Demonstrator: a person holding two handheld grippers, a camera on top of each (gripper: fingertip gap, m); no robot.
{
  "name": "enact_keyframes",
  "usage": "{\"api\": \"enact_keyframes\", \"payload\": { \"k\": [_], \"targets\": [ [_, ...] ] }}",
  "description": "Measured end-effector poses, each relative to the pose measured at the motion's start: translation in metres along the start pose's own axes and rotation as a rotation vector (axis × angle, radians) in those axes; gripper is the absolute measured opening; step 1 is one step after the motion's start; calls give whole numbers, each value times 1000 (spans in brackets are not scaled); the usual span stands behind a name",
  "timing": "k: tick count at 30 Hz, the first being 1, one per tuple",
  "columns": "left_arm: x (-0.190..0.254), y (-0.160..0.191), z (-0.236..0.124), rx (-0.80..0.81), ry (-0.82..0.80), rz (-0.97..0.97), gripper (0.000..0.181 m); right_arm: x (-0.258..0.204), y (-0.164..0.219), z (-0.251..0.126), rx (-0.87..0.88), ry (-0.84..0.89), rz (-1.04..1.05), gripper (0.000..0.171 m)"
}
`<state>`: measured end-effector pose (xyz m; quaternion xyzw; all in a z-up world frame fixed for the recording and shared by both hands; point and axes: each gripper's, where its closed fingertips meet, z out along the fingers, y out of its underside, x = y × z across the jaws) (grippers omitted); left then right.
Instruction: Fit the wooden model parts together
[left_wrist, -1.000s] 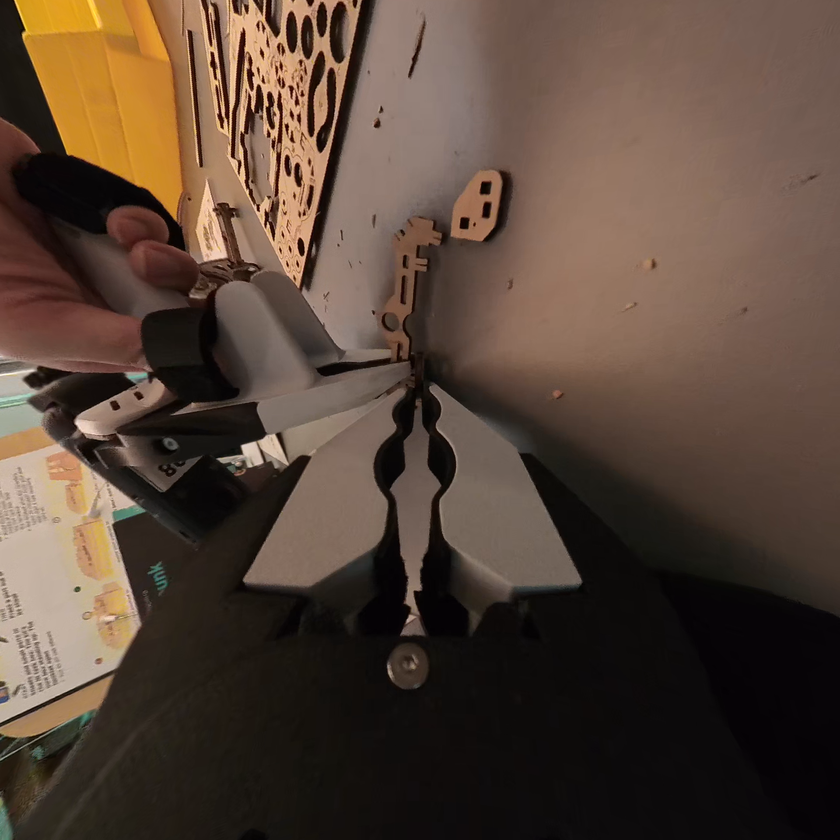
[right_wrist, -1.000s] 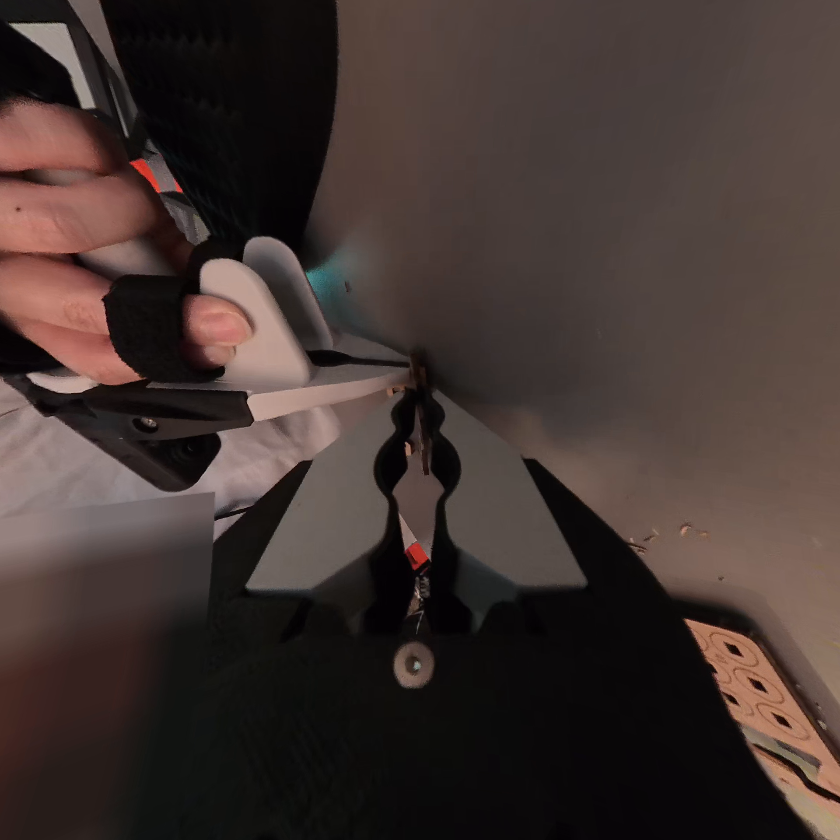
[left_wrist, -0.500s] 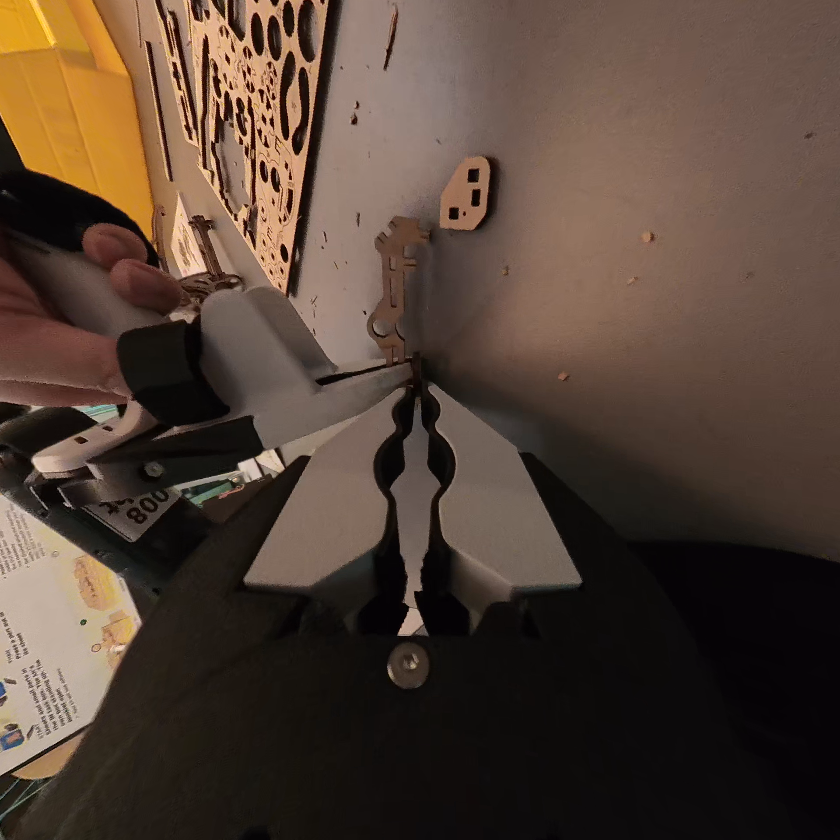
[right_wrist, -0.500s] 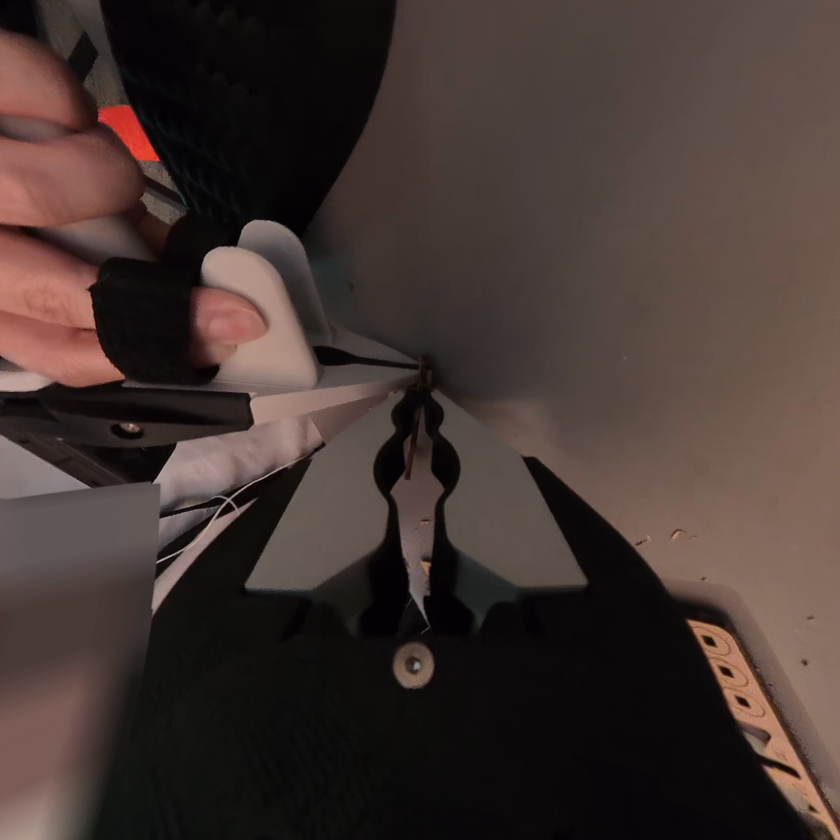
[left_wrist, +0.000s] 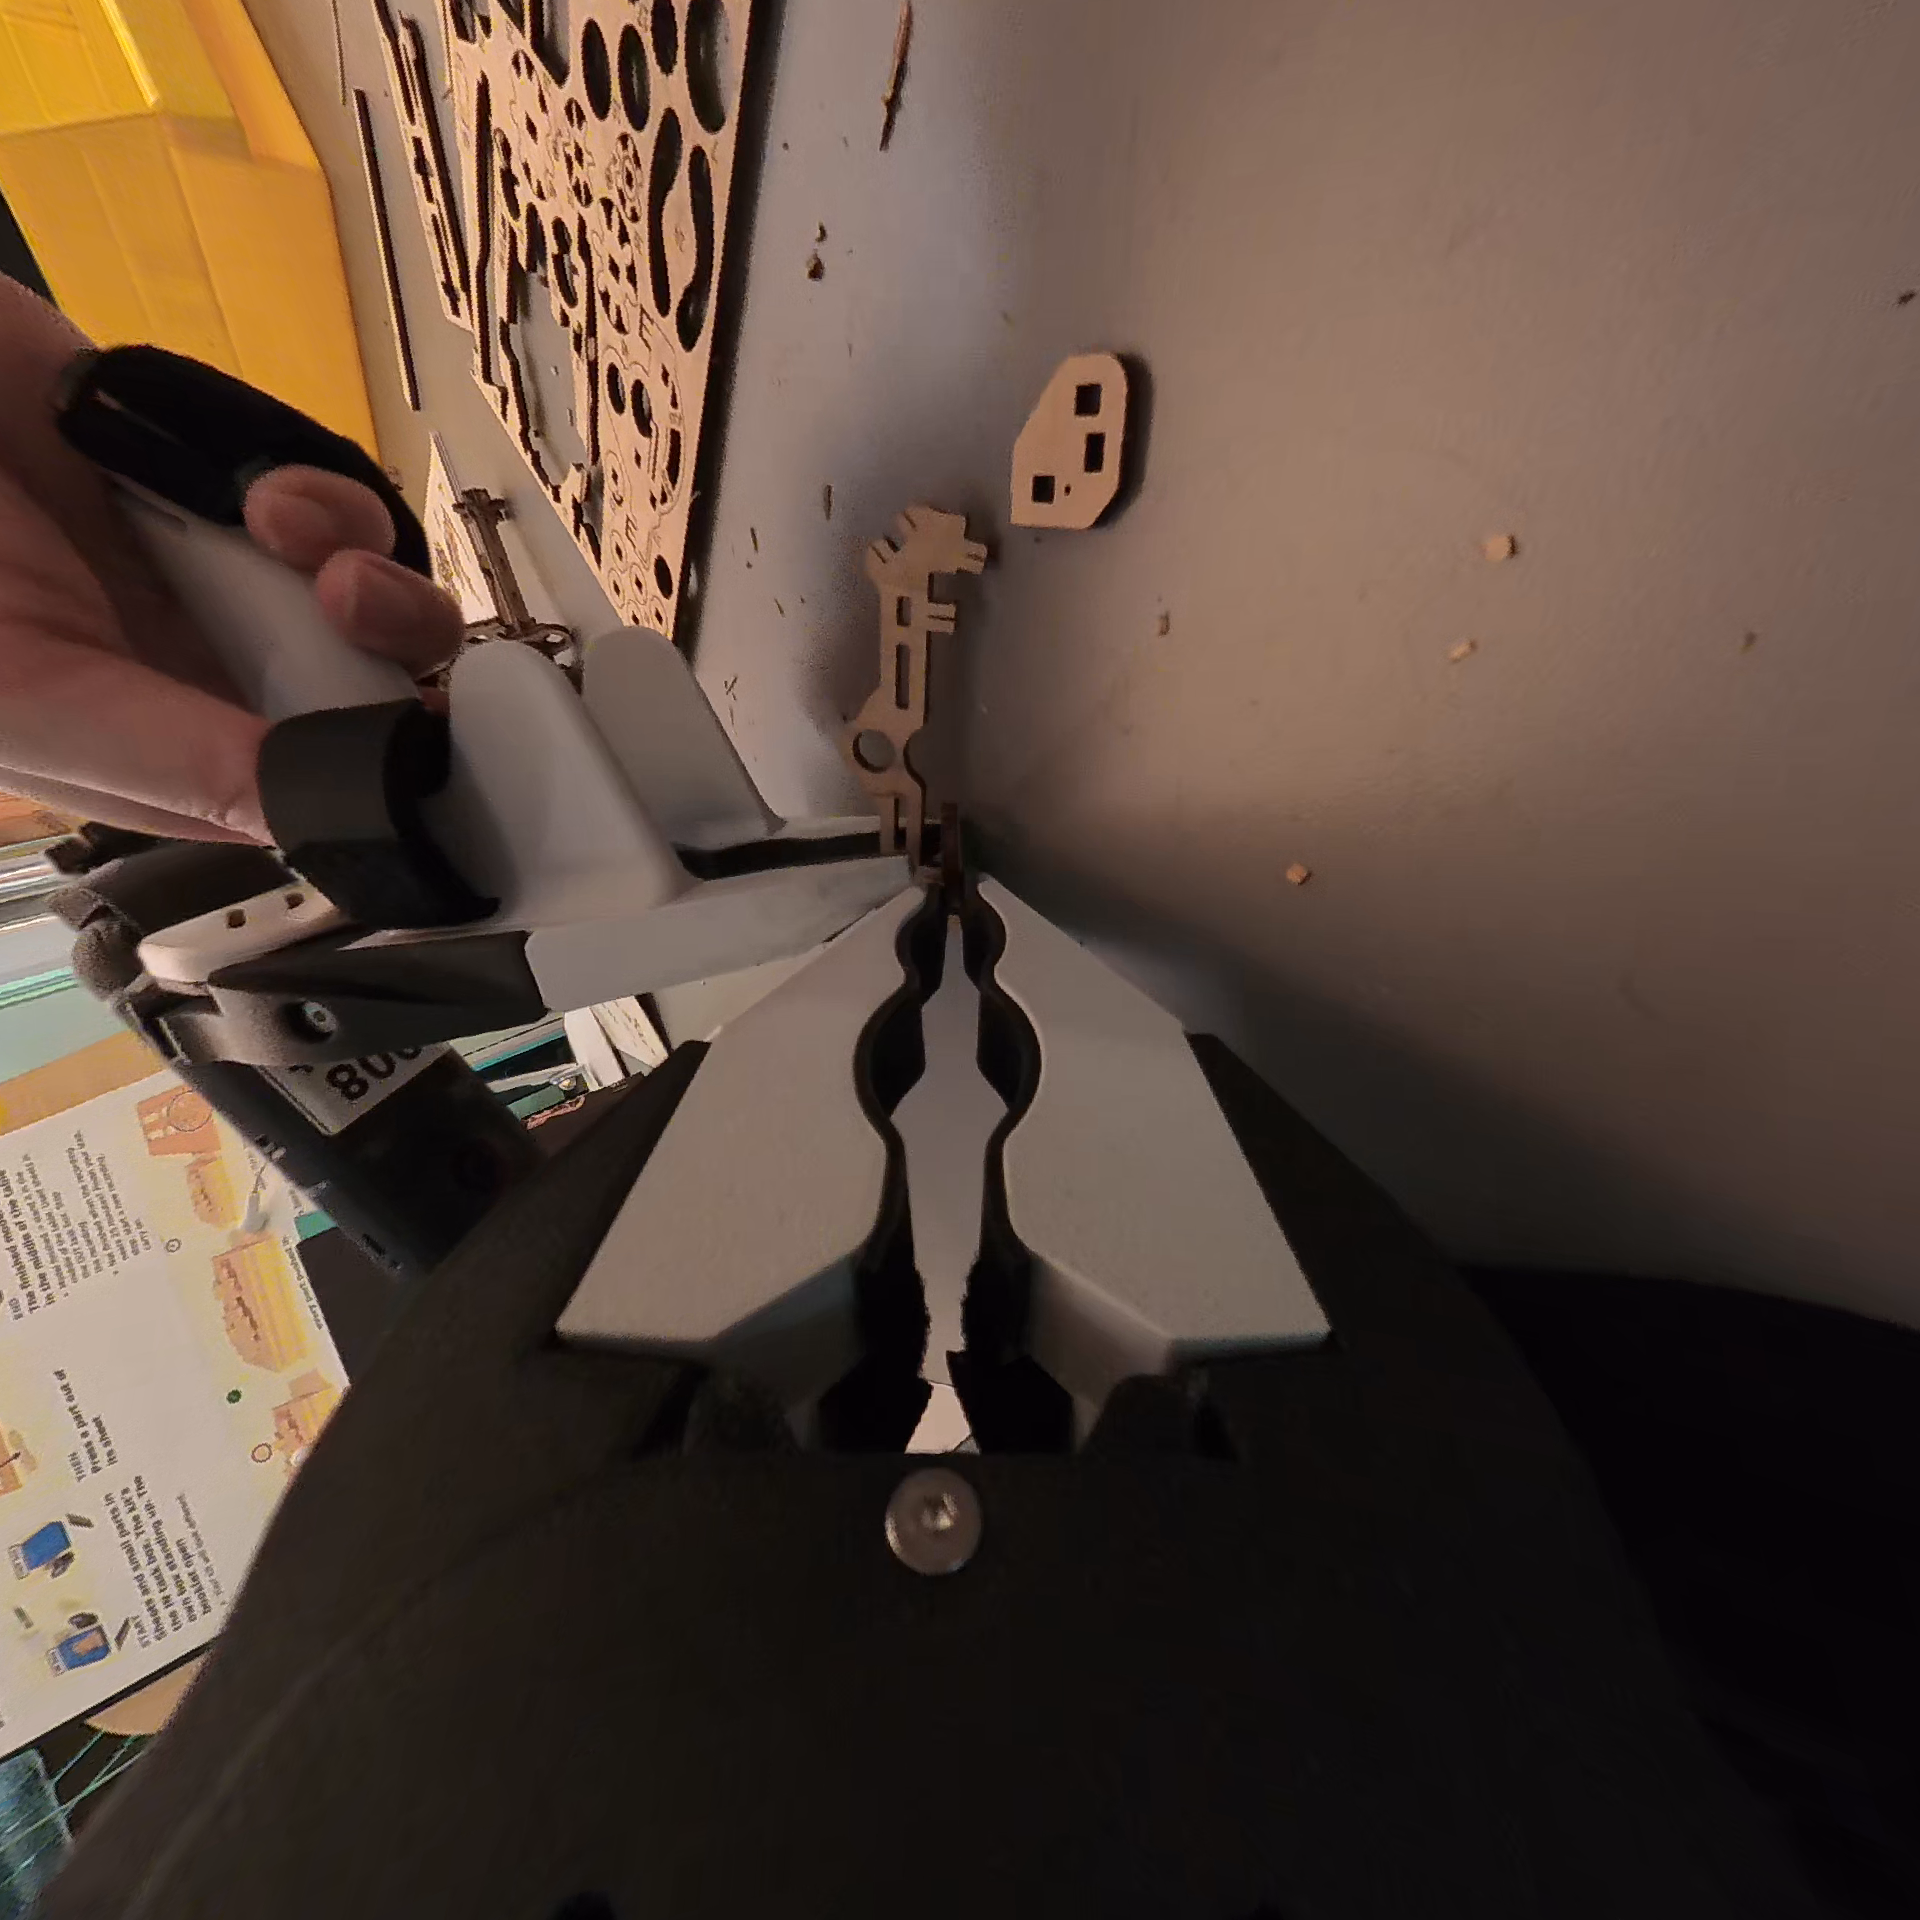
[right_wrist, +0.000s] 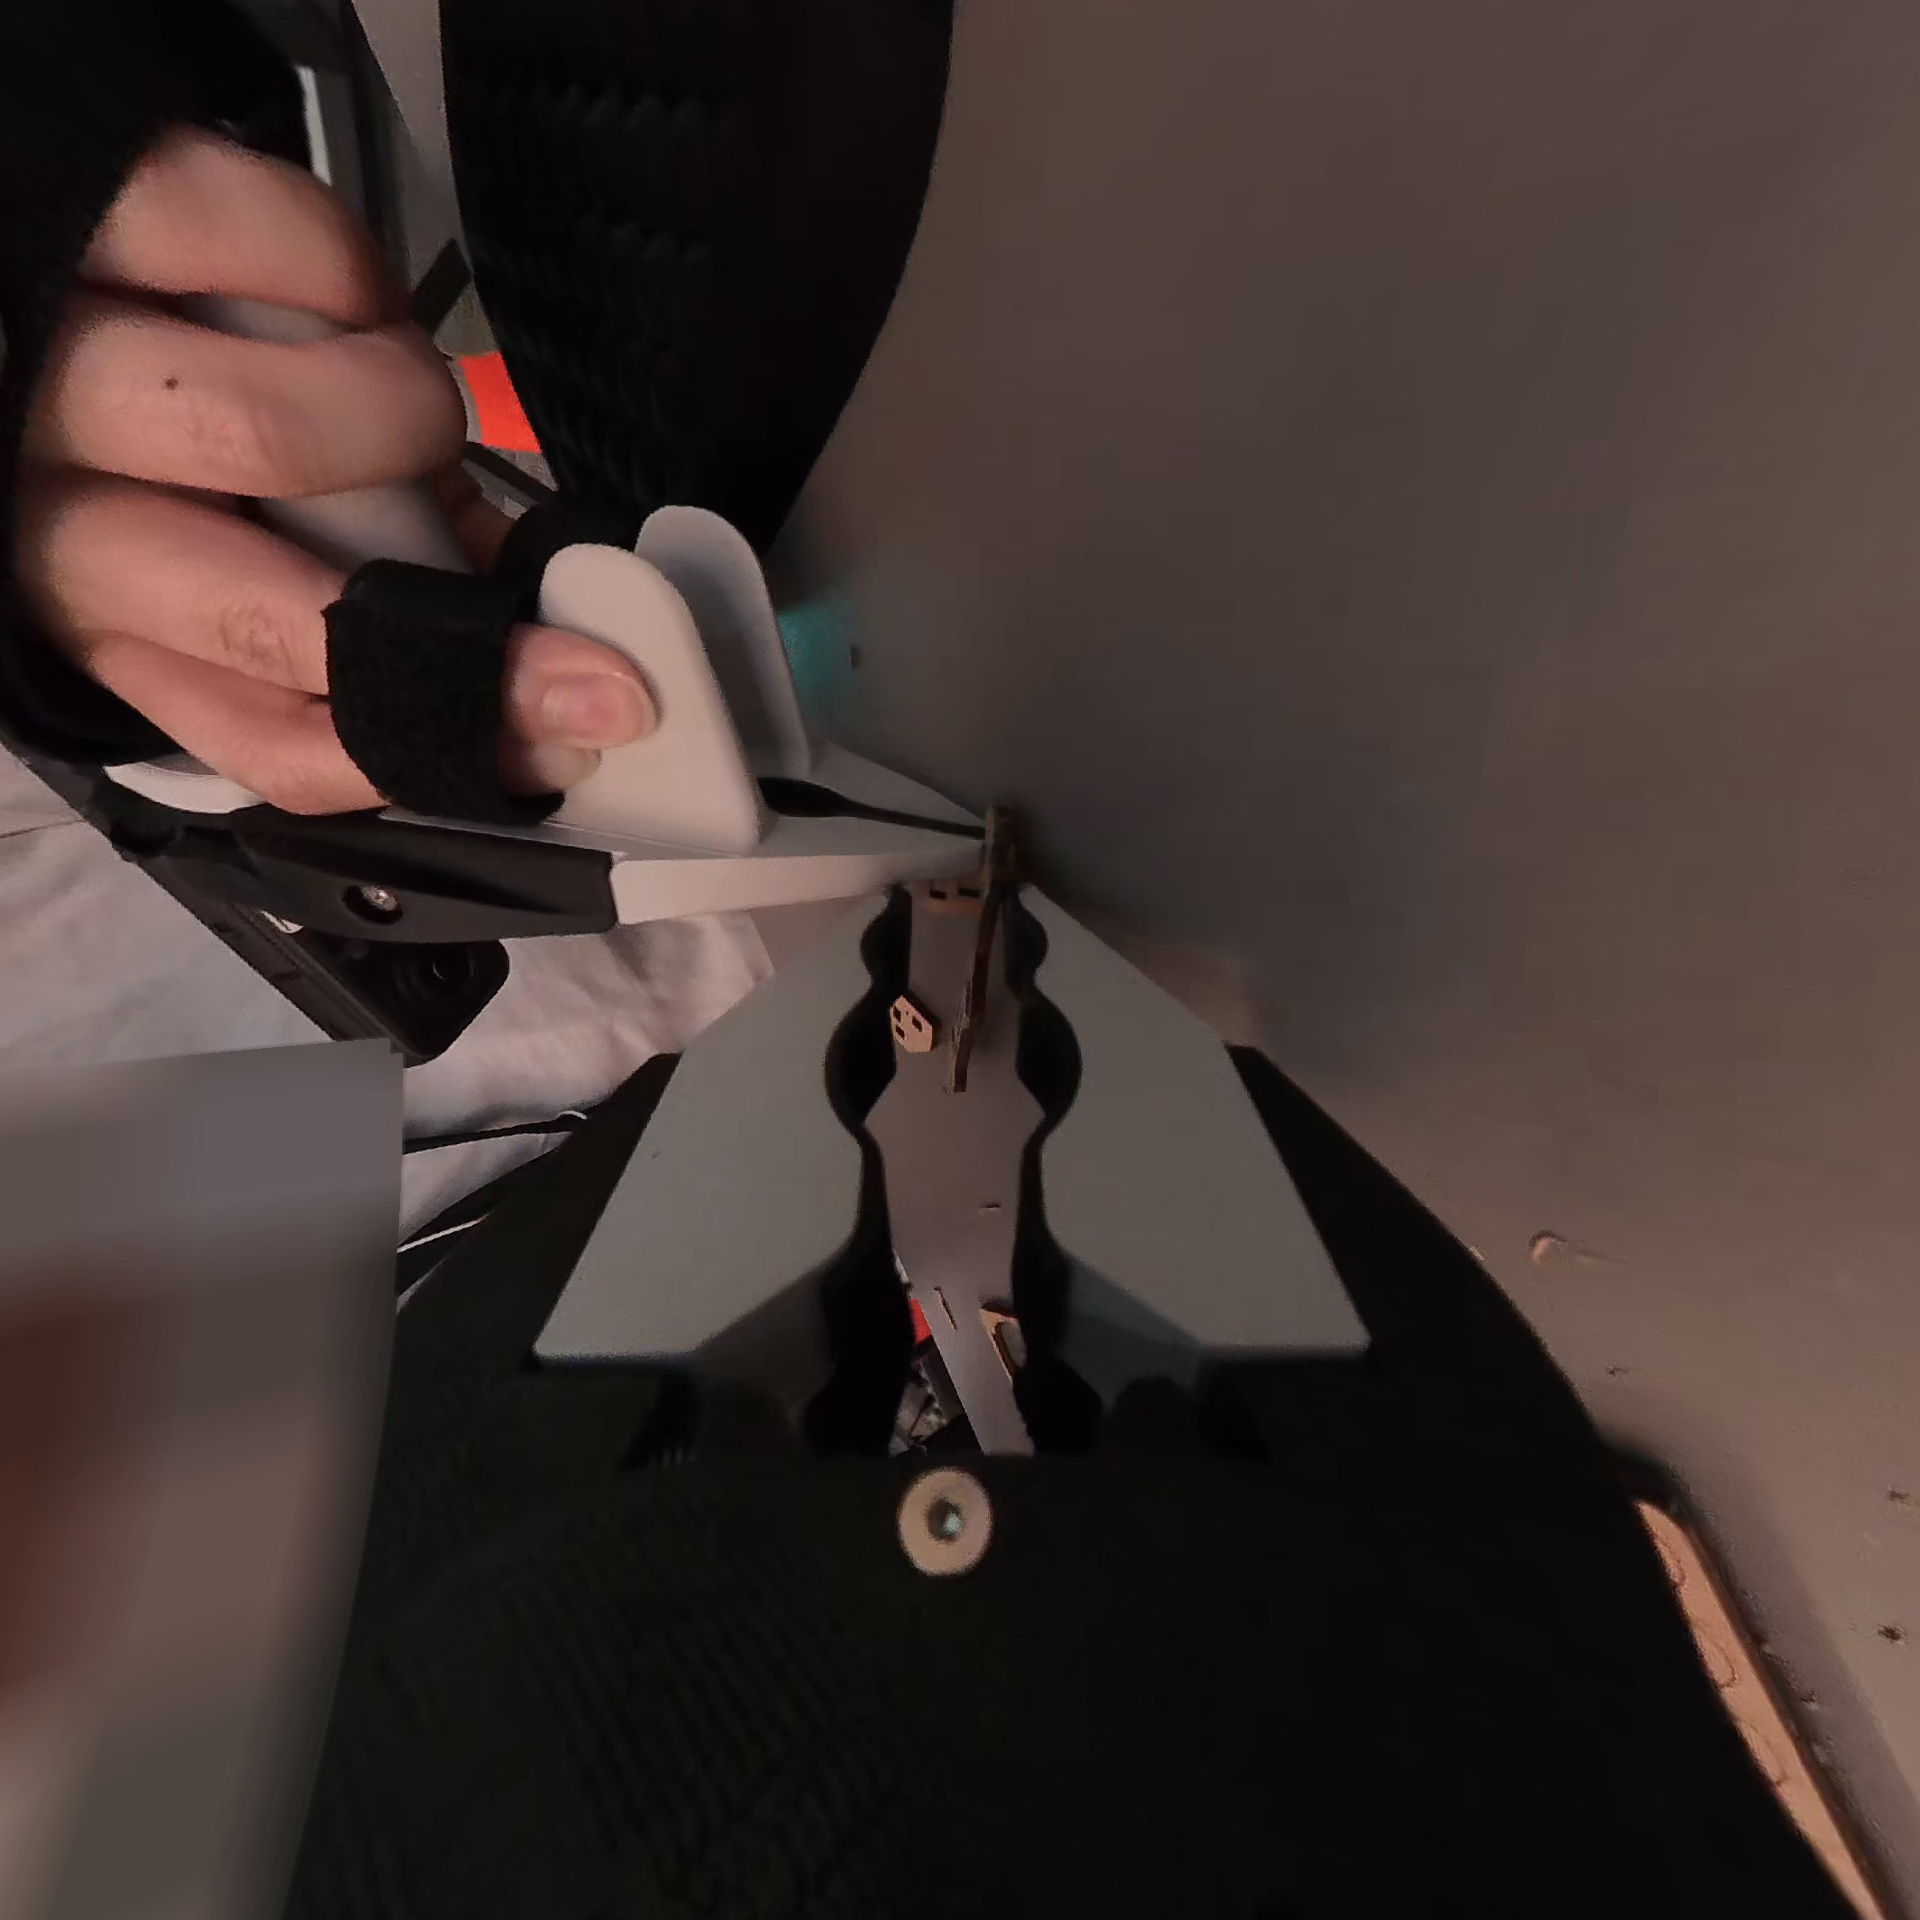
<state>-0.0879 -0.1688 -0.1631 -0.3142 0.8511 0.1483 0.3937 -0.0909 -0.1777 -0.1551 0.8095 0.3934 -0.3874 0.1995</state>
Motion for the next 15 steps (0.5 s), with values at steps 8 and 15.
{"api": "enact_keyframes", "payload": {
  "k": [8,15],
  "targets": [
    [0,0,1,-7,-1,6,1,6,0,-6,22,-33,18,15],
    [-1,0,1,-11,3,8,1,12,2,-12,32,-22,5,14]
  ]
}}
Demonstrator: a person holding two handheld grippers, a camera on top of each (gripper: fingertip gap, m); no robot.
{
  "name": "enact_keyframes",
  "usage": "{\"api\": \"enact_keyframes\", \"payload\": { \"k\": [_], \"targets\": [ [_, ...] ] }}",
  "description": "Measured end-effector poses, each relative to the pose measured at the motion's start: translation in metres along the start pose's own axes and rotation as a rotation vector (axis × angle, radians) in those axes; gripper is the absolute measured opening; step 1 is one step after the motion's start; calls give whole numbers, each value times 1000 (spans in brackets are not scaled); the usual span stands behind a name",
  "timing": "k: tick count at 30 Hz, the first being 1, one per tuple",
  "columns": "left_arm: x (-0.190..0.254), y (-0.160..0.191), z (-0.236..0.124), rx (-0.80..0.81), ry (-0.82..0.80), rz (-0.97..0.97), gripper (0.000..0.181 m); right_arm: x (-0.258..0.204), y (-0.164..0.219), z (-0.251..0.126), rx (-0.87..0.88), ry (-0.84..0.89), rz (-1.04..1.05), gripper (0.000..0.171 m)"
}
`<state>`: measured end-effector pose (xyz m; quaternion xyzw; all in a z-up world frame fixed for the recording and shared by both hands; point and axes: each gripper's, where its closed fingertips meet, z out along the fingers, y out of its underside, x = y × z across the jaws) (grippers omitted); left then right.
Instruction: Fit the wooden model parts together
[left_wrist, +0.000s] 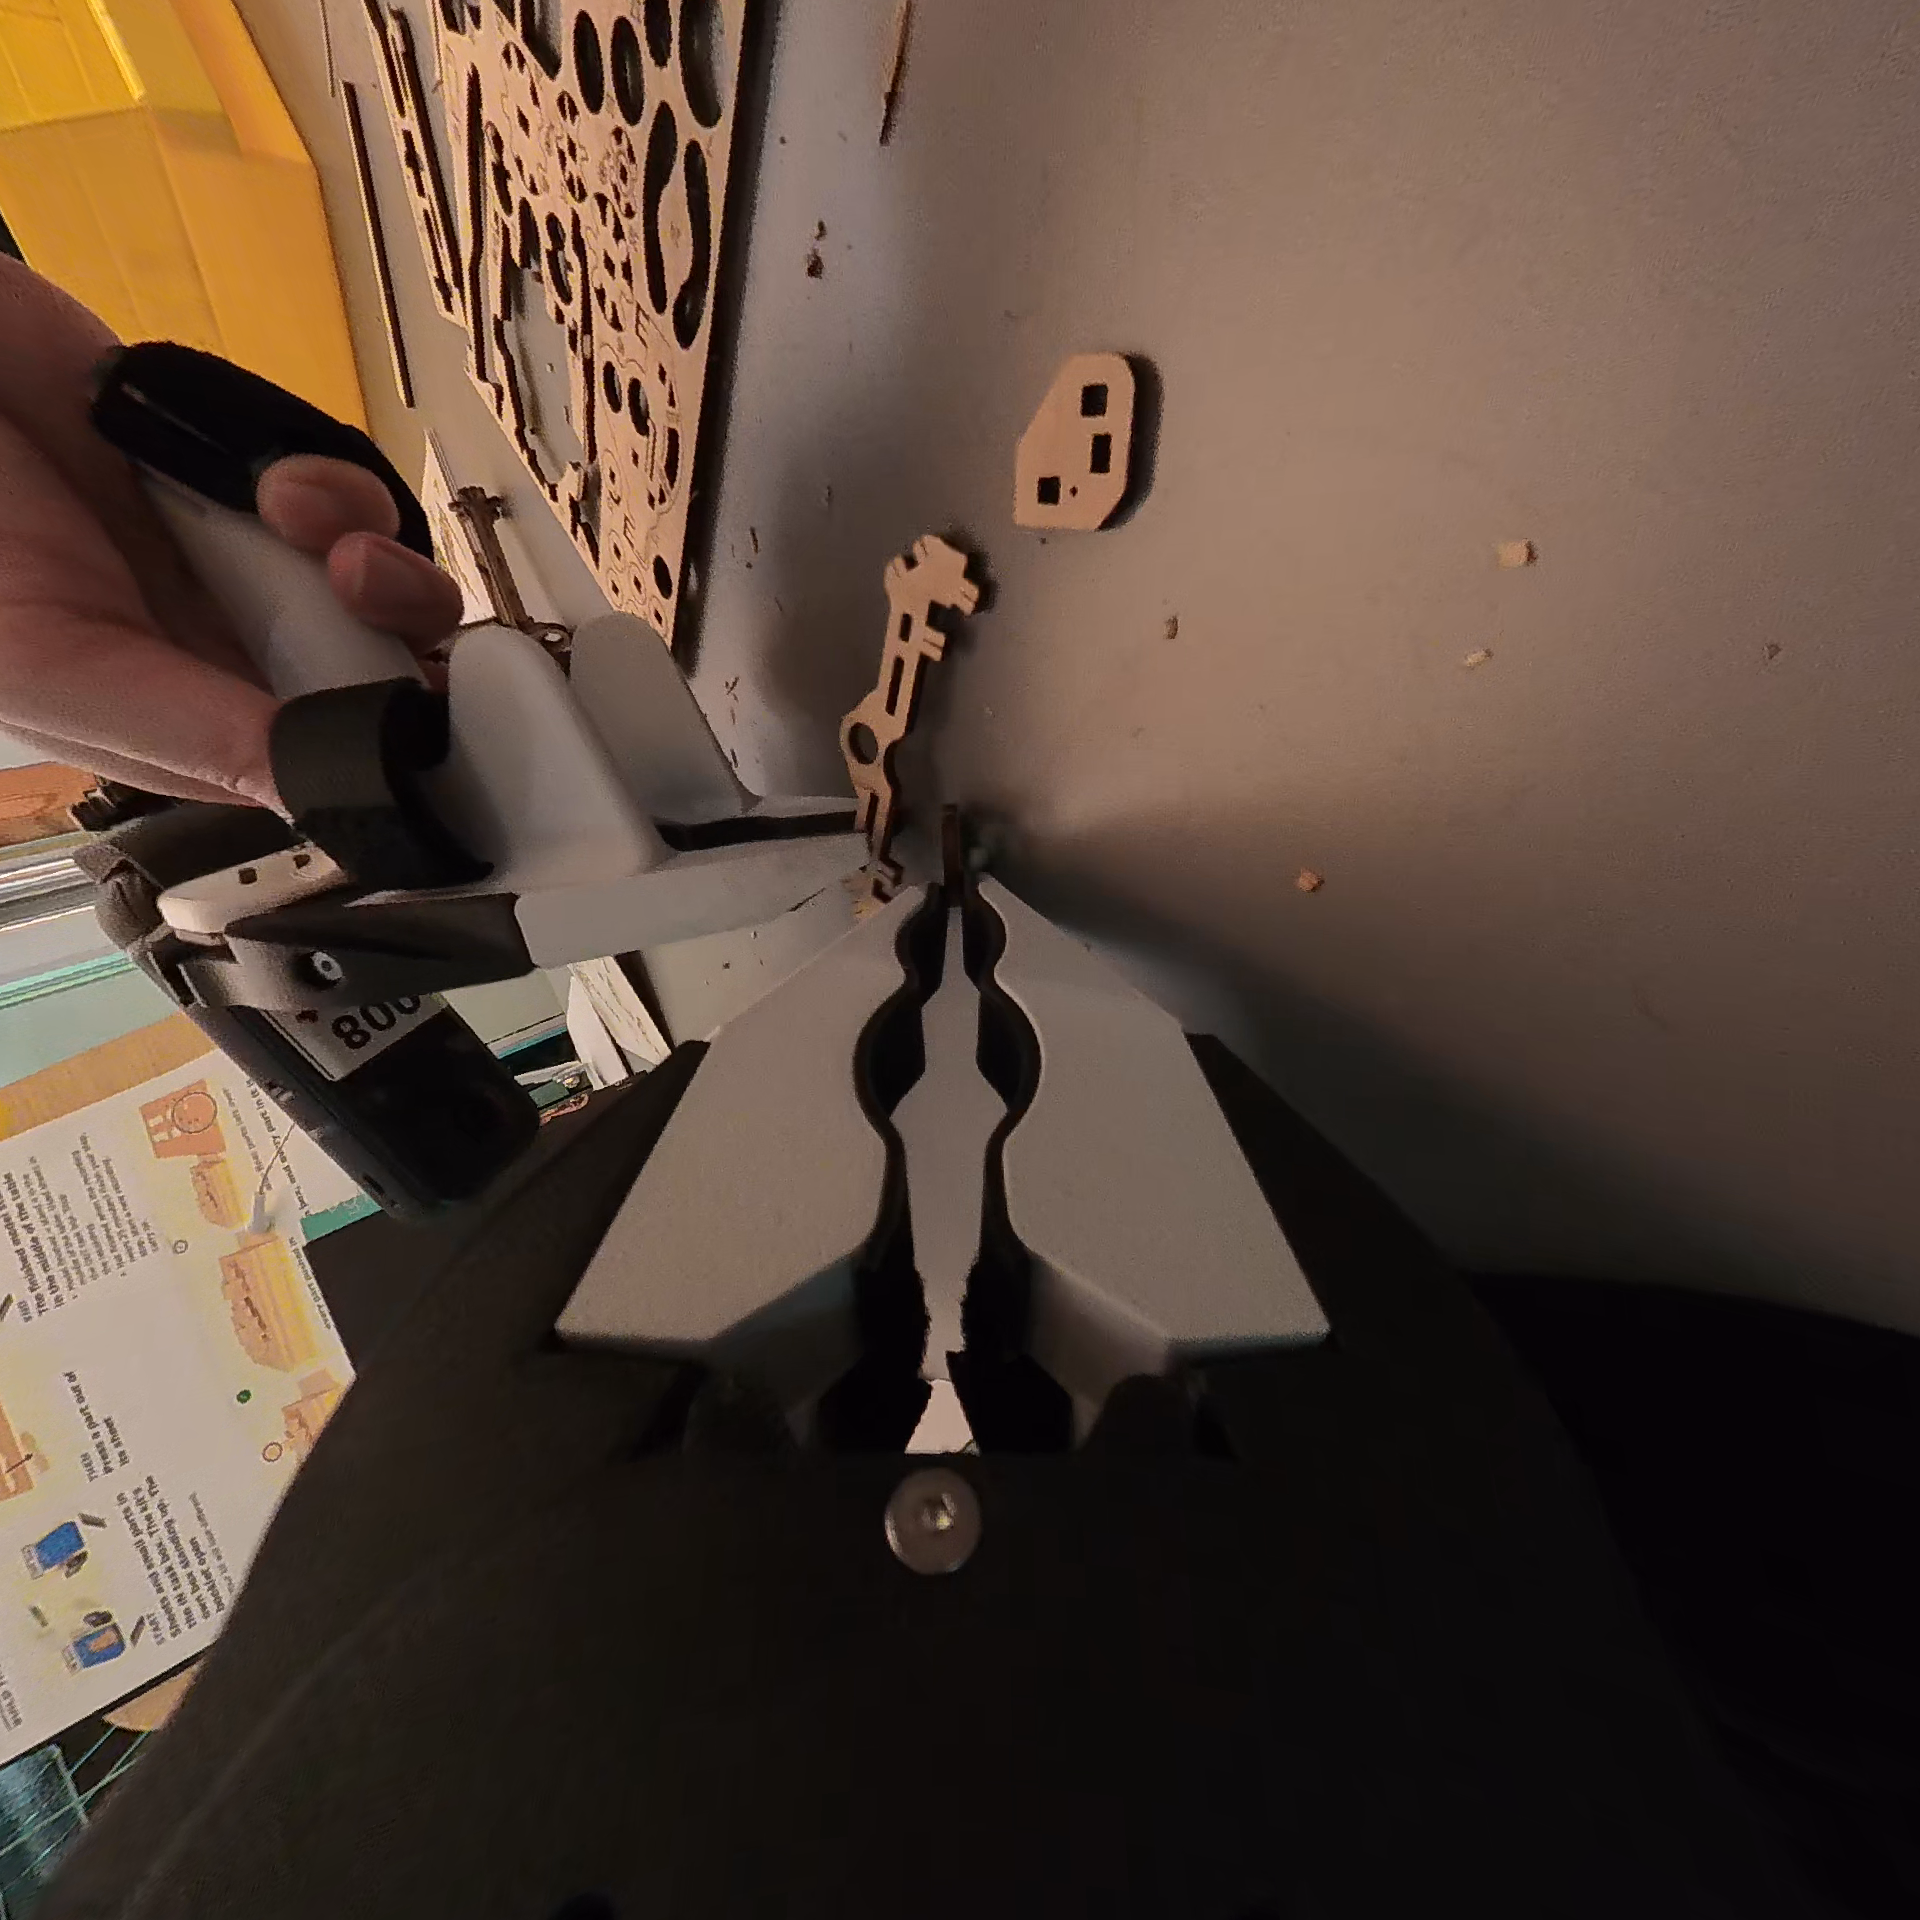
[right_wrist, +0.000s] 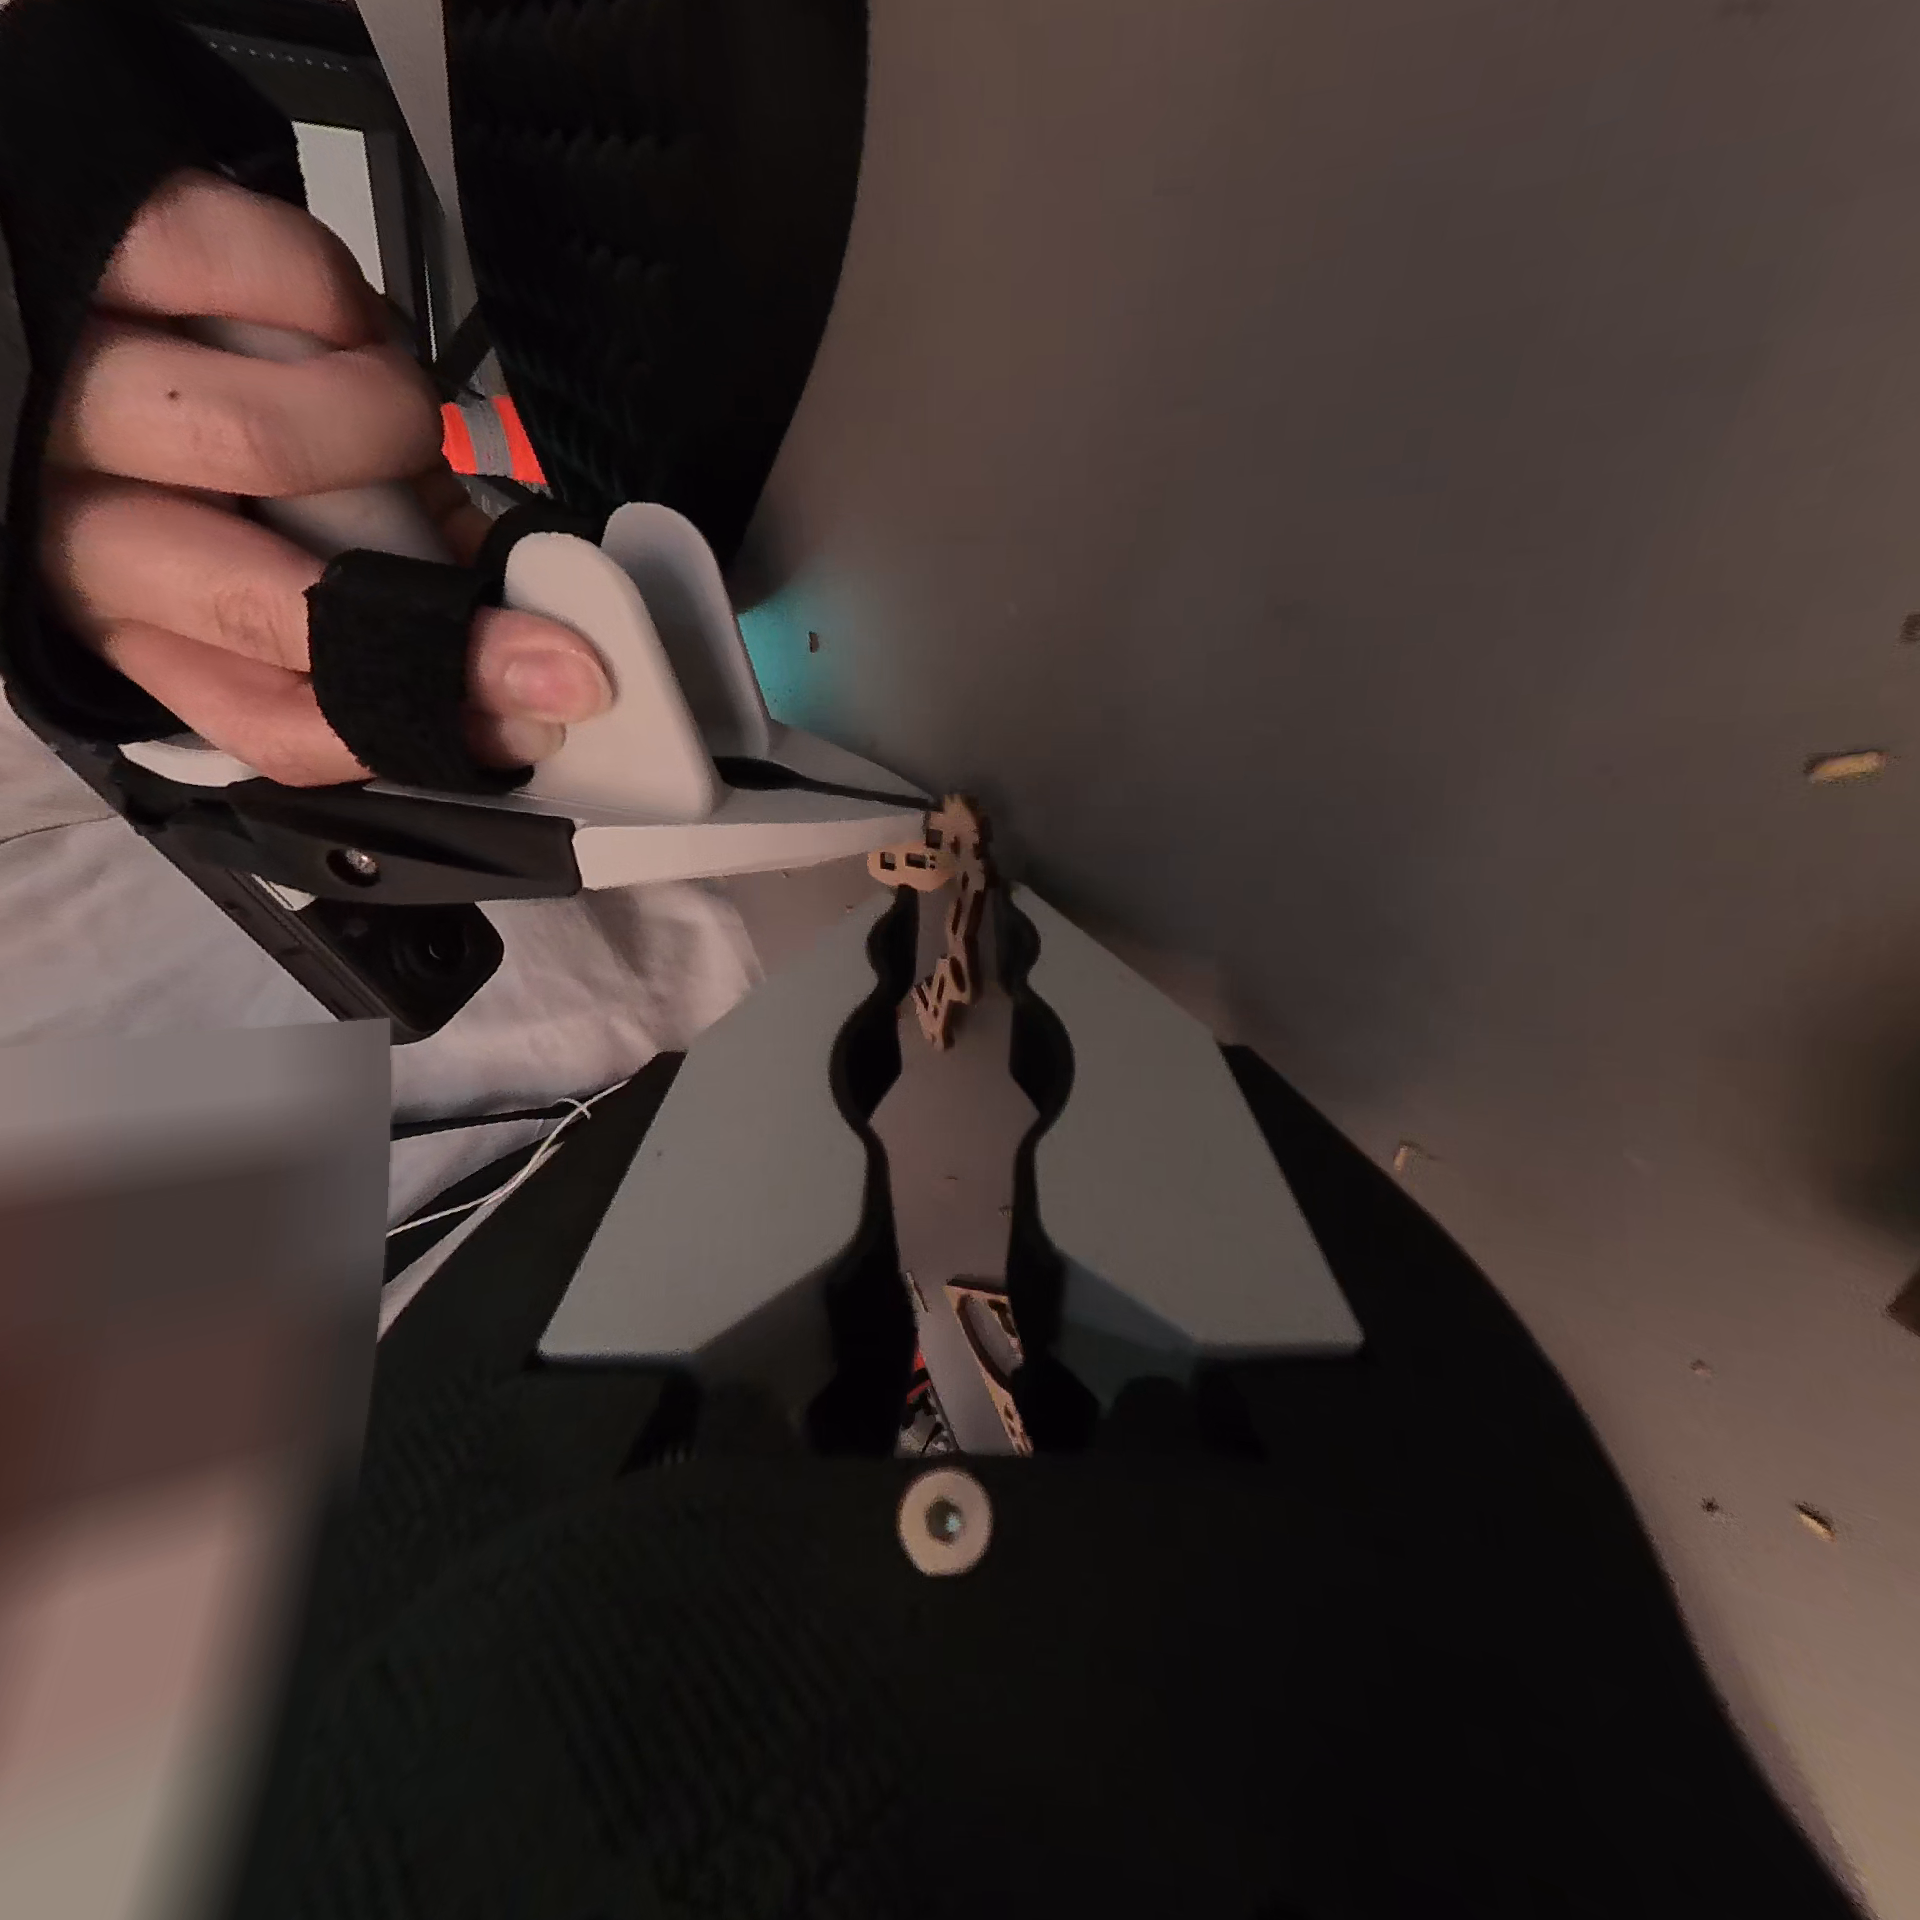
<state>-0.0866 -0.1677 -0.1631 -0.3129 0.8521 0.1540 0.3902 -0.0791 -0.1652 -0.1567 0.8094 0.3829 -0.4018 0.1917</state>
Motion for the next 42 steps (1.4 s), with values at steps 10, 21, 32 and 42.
{"api": "enact_keyframes", "payload": {
  "k": [10,21,32,42],
  "targets": [
    [-1,0,1,-6,4,0,1,3,14,2,-86,23,-47,6],
    [-1,0,1,-10,6,2,1,3,7,-1,-47,-46,-23,8],
    [-1,0,1,-12,4,5,1,-1,3,-3,-14,-60,-59,2],
    [-2,3,2,-28,-13,2,1,-4,10,3,-25,-30,1,2]
  ]
}}
